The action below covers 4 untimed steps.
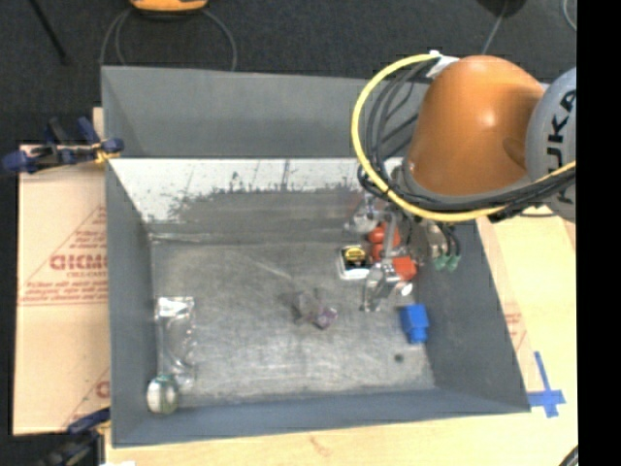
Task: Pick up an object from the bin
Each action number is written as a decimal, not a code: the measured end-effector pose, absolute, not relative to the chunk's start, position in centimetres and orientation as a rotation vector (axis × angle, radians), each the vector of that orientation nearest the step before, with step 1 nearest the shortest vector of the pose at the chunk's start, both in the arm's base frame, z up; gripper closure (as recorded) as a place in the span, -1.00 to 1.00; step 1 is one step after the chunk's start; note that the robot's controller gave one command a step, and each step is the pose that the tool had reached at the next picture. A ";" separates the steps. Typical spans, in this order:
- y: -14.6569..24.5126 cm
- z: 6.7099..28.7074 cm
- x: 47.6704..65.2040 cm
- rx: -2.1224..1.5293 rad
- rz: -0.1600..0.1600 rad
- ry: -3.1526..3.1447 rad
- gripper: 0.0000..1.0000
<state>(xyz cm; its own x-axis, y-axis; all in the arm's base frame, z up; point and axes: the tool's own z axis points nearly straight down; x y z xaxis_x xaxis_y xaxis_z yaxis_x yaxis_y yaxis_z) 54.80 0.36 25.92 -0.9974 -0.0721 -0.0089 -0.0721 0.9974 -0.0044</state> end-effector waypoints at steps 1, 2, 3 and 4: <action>-2.4 24.5 52.8 -0.515 -0.002 3.098 -1.00; -0.4 15.0 62.1 -0.721 0.000 3.056 -1.00; -2.3 8.0 59.8 -1.313 -0.001 2.852 -1.00; 0.9 7.9 59.0 -1.646 -0.004 2.673 -1.00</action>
Offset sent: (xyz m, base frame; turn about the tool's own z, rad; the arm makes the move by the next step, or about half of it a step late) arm -0.0210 -0.0258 -0.0143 -0.2597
